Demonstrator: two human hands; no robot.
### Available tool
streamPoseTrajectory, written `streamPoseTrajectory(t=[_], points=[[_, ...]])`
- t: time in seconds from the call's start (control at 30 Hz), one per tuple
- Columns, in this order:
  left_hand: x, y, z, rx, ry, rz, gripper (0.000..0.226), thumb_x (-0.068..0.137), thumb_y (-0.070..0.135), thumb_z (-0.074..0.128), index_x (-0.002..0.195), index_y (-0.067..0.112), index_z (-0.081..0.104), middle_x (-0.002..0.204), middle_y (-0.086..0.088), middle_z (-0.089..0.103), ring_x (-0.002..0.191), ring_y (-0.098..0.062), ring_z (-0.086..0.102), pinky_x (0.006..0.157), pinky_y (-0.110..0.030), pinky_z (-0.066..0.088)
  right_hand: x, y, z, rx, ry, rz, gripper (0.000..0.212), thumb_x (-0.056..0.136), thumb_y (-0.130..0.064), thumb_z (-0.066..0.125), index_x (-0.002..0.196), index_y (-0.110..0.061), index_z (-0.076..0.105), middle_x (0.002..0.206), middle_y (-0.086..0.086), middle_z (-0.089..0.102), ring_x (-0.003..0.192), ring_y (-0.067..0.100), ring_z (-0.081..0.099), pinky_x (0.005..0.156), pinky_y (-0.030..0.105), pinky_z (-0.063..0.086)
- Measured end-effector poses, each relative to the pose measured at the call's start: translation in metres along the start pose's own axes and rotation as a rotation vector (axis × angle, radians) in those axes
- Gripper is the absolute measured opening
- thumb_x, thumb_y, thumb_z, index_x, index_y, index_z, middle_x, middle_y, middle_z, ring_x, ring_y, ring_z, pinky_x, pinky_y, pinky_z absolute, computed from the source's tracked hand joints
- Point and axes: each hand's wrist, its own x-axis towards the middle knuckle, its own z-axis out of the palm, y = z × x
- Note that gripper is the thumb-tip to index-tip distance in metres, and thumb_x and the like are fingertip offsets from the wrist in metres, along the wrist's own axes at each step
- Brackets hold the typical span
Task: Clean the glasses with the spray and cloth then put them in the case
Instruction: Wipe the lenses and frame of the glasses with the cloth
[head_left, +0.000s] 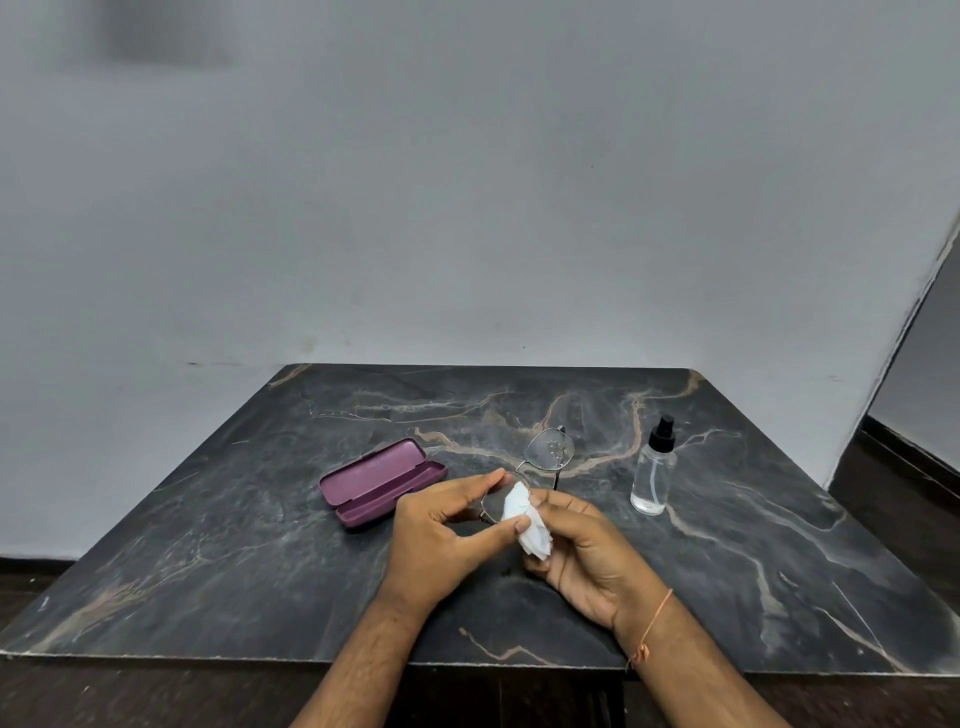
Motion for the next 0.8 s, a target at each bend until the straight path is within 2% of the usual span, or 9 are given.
streamPoseTrajectory(t=[0.13, 0.2, 0.3, 0.37, 0.43, 0.57, 0.67, 0.8], points=[[0.0, -0.001, 0.001, 0.029, 0.012, 0.003, 0.057, 0.071, 0.025, 0.103, 0.123, 0.014, 0.083, 0.118, 0.009, 0.084, 0.109, -0.005, 0.081, 0.096, -0.024, 0.064, -0.005, 0.003, -0.002, -0.037, 0.085, -0.067, 0.01, 0.082, -0.012, 0.076, 0.09, -0.009, 0.081, 0.082, 0.013, 0.07, 0.065, 0.015, 0.056, 0.045, 0.022, 0.037], [0.0, -0.003, 0.0, 0.04, 0.027, -0.002, 0.057, 0.071, 0.025, 0.104, 0.123, 0.015, 0.084, 0.117, 0.011, 0.084, 0.109, -0.003, 0.081, 0.095, -0.022, 0.063, -0.009, 0.004, -0.001, -0.053, 0.132, -0.126, 0.009, 0.087, -0.012, 0.075, 0.094, -0.008, 0.078, 0.083, 0.014, 0.071, 0.064, 0.015, 0.055, 0.045, 0.022, 0.037], [0.001, -0.003, -0.001, 0.065, 0.047, -0.01, 0.057, 0.07, 0.026, 0.104, 0.123, 0.017, 0.084, 0.116, 0.014, 0.083, 0.108, 0.0, 0.08, 0.095, -0.02, 0.063, -0.013, 0.006, -0.001, -0.149, 0.235, -0.328, 0.011, 0.091, -0.02, 0.071, 0.096, -0.012, 0.076, 0.084, 0.009, 0.073, 0.064, 0.014, 0.055, 0.047, 0.021, 0.04], [0.001, -0.003, 0.0, 0.088, 0.043, 0.0, 0.058, 0.07, 0.027, 0.104, 0.123, 0.019, 0.084, 0.116, 0.016, 0.083, 0.108, 0.001, 0.079, 0.096, -0.022, 0.063, -0.016, 0.005, -0.004, -0.339, 0.32, -0.51, 0.009, 0.101, -0.015, 0.067, 0.099, -0.016, 0.076, 0.091, 0.001, 0.078, 0.075, 0.011, 0.065, 0.062, 0.019, 0.051], [-0.001, -0.003, 0.002, 0.122, 0.027, 0.019, 0.056, 0.073, 0.033, 0.103, 0.124, 0.021, 0.084, 0.118, 0.017, 0.083, 0.11, 0.003, 0.078, 0.098, -0.024, 0.063, -0.02, 0.001, -0.008, -0.623, 0.402, -0.712, 0.013, 0.104, -0.014, 0.065, 0.102, -0.021, 0.075, 0.099, -0.003, 0.079, 0.088, 0.009, 0.071, 0.075, 0.019, 0.054], [-0.003, 0.0, 0.005, 0.193, -0.008, 0.107, 0.056, 0.075, 0.037, 0.101, 0.125, 0.018, 0.083, 0.122, 0.017, 0.081, 0.111, 0.008, 0.076, 0.099, -0.02, 0.061, -0.026, -0.005, -0.012, -1.167, 0.437, -1.057, 0.009, 0.099, -0.02, 0.066, 0.101, -0.021, 0.075, 0.097, -0.013, 0.069, 0.087, 0.009, 0.066, 0.071, 0.022, 0.048], [-0.005, 0.0, 0.006, 0.21, -0.034, 0.169, 0.056, 0.076, 0.034, 0.101, 0.126, 0.016, 0.082, 0.123, 0.016, 0.08, 0.112, 0.009, 0.075, 0.098, -0.019, 0.061, -0.024, 0.002, -0.013, -1.37, 0.412, -1.155, 0.011, 0.098, -0.02, 0.071, 0.106, -0.018, 0.078, 0.103, -0.01, 0.069, 0.093, 0.014, 0.066, 0.08, 0.03, 0.053], [-0.008, -0.005, 0.006, 0.246, -0.055, 0.214, 0.055, 0.082, 0.036, 0.096, 0.13, 0.014, 0.08, 0.127, 0.009, 0.081, 0.116, 0.003, 0.076, 0.099, -0.023, 0.062, -0.021, 0.007, -0.011, -1.498, 0.436, -1.17, 0.019, 0.091, -0.017, 0.081, 0.109, -0.023, 0.08, 0.099, -0.01, 0.069, 0.088, 0.016, 0.063, 0.076, 0.031, 0.053]])
